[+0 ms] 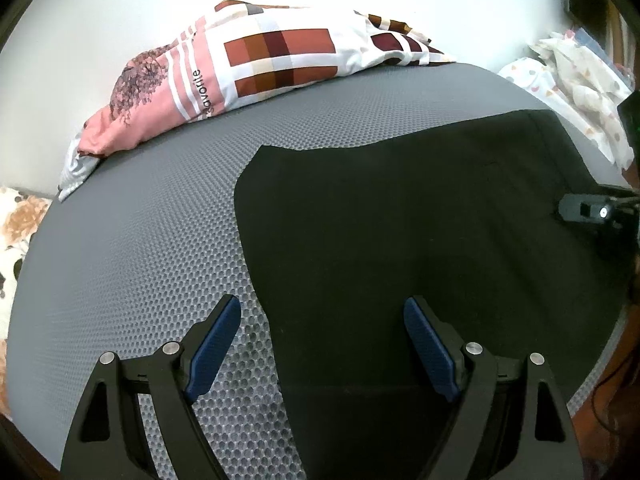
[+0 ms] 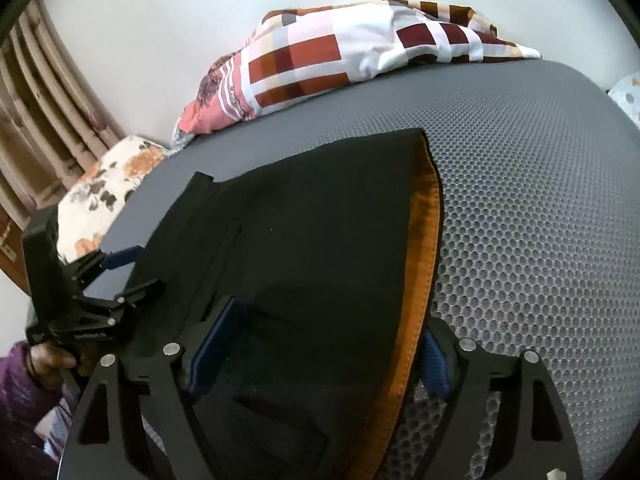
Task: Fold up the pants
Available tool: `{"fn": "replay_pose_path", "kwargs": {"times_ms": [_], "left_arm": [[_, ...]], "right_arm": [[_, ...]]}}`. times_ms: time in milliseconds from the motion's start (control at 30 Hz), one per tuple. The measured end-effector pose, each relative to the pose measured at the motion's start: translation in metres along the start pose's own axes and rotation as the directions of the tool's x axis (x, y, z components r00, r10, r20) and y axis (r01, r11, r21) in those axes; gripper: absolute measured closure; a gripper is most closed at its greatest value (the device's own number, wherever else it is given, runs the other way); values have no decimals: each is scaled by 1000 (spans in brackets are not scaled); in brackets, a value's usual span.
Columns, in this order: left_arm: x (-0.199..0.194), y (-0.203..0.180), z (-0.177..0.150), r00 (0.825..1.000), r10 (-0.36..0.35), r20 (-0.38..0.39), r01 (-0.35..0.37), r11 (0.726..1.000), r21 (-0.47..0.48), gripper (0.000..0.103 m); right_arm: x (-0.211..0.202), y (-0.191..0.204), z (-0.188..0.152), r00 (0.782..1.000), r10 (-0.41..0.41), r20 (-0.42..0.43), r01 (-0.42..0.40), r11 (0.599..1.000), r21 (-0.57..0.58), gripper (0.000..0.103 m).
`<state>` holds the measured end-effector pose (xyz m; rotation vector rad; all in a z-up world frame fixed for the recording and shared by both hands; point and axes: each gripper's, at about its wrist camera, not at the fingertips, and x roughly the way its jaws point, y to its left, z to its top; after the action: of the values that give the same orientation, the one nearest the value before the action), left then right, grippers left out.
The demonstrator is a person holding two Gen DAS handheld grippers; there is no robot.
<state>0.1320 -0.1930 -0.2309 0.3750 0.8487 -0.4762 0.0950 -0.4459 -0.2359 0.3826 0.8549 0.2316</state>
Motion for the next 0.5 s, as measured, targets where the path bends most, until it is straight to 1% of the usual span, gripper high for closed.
{"fn": "replay_pose_path", "kwargs": {"times_ms": [133, 300, 433, 500], "left_arm": [[0, -1, 0, 1000, 8, 3, -8, 1000, 3, 19], [-1, 1, -2, 1000, 0, 5, 0, 1000, -11, 19], [0, 4, -3, 1000, -12, 13, 13, 1000, -28, 19], [0, 4, -3, 1000, -12, 12, 12, 1000, -26, 19]], "right_arm": [[-2, -1, -3, 1000, 4, 22, -5, 1000, 15, 25], [-2, 1, -2, 1000, -4, 22, 3, 1000, 16, 25], [3, 16, -3, 996, -93, -4, 93, 994, -62, 25], [5, 20, -3, 992, -124, -9, 123, 989, -85, 25]]}}
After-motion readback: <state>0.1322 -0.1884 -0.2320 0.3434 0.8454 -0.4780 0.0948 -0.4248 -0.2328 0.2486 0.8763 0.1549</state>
